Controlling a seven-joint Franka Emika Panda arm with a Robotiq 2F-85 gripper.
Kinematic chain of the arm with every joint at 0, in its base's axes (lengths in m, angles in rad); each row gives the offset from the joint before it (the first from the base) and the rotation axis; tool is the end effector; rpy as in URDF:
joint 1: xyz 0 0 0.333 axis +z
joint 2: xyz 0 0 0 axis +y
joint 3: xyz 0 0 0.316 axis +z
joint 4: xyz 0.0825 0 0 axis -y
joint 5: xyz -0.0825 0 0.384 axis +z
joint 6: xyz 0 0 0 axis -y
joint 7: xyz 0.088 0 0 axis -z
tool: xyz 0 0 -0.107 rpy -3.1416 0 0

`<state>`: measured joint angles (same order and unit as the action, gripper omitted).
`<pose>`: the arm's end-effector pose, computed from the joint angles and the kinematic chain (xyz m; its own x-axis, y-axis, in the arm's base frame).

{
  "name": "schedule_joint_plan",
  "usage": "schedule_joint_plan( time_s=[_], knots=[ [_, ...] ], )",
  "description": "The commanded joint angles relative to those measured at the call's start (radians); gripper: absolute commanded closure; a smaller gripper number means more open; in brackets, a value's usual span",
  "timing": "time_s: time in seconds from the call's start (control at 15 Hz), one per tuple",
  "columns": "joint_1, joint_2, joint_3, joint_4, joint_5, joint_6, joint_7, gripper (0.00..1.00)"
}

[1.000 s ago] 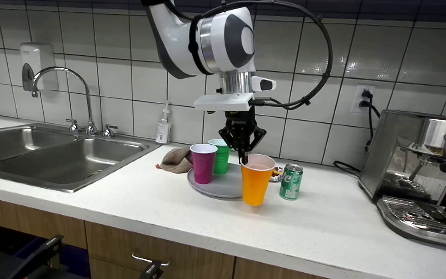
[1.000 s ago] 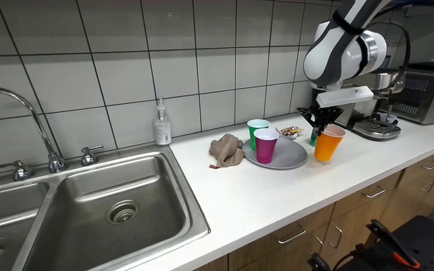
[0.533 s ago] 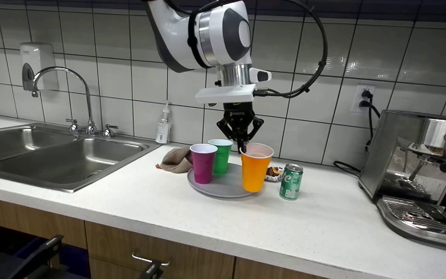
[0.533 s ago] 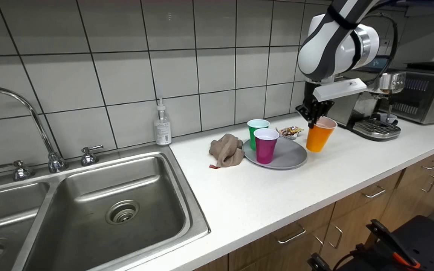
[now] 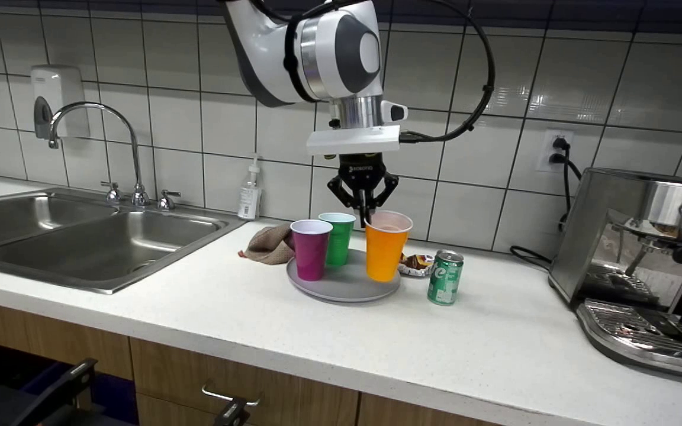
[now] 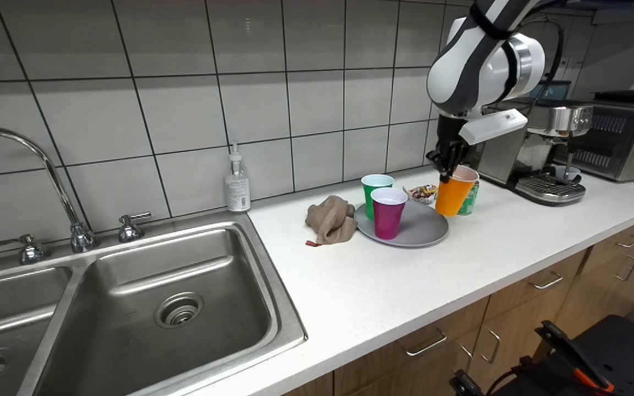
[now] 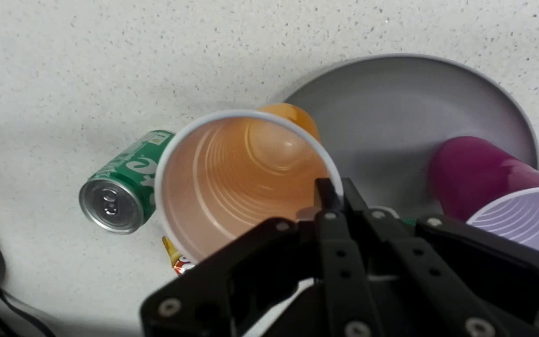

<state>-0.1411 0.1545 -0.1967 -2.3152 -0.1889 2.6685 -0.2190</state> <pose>0.5122 -0.1739 0.2970 0.9870 0.0595 0.1490 0.0315 -0.9825 0.1836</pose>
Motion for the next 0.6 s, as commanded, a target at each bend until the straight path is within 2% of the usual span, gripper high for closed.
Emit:
schedule_joint_plan(
  time_s=[0.0,0.4,0.53],
  knots=[
    [-0.047,0.033,0.044,0.031,0.077,0.032,-0.187,0.99],
    [-0.122,0.08,0.118,0.09,0.244,-0.001,-0.535,0.99],
    [-0.139,0.099,0.129,0.109,0.268,0.002,-0.621,0.99]
  ],
)
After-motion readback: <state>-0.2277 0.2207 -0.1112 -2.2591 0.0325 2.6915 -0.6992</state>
